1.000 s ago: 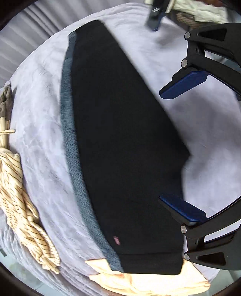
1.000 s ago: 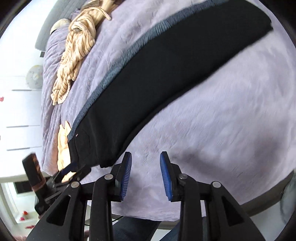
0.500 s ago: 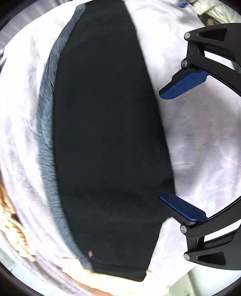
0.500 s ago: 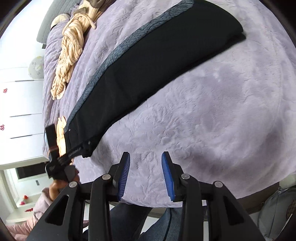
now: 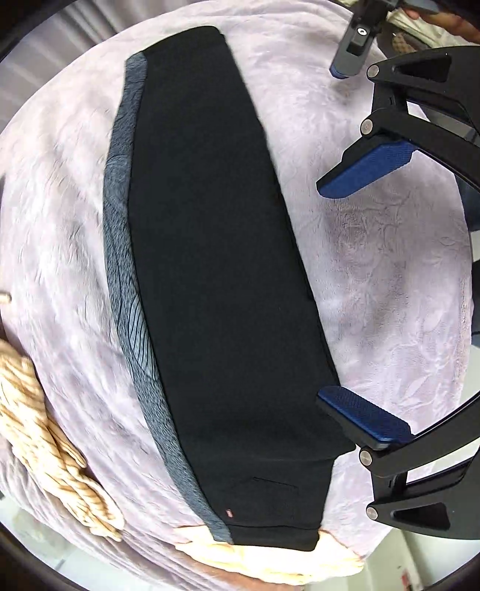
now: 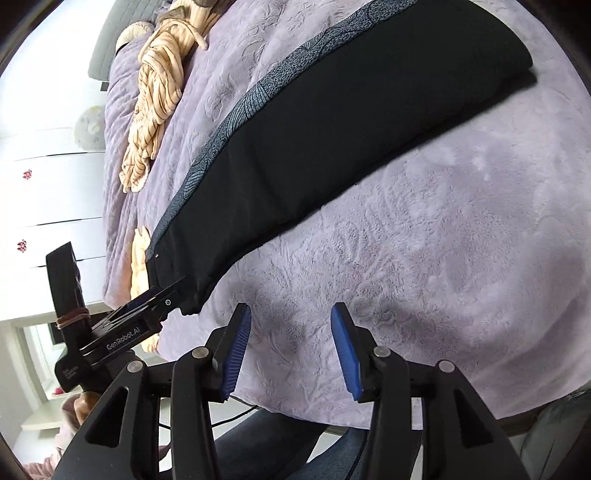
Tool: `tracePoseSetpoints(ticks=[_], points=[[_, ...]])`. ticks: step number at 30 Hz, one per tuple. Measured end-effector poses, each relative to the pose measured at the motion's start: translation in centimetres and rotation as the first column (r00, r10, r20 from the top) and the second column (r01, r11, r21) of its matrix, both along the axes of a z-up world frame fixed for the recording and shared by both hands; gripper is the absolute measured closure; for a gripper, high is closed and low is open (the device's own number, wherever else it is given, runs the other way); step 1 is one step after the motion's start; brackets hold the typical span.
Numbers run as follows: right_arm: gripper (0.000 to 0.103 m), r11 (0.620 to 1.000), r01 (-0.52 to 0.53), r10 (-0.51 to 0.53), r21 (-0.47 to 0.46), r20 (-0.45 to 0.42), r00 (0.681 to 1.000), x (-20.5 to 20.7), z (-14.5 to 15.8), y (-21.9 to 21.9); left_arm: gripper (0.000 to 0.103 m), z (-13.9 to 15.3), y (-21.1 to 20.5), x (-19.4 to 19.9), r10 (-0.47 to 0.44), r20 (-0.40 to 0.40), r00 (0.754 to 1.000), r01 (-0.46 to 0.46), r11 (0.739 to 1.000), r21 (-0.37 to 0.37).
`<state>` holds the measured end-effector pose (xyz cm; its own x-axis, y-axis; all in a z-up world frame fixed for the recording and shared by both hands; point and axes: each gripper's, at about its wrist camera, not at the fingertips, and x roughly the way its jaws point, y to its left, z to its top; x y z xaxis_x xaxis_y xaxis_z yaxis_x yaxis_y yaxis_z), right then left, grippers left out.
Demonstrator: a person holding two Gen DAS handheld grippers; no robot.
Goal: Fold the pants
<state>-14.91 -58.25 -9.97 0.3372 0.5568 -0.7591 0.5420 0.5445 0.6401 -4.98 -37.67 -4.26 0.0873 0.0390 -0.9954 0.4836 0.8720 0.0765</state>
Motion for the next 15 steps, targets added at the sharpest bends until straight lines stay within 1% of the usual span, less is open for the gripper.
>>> tracePoseSetpoints(ticks=[6,10,15], points=[[0.052,0.998,0.052,-0.052,0.021,-0.03,0.998,-1.6,-1.4,-1.4,0.0,-1.8,-2.4,-0.1,-0.012,-0.029,1.0,0.012,1.0,0.019],[0.052,0.996,0.088,-0.086,0.025,-0.056,0.995,-2.6,-2.4,-2.8,0.0,-2.1,-3.6,-0.4,-0.038,-0.028,0.999,0.039,0.999,0.024],[0.052,0.993,0.114,-0.112,0.021,-0.067,0.991,-3.0,-3.1,-4.4,0.0,-2.6,-5.2,-0.3,-0.047,-0.044,0.998,0.048,0.998,0.03]])
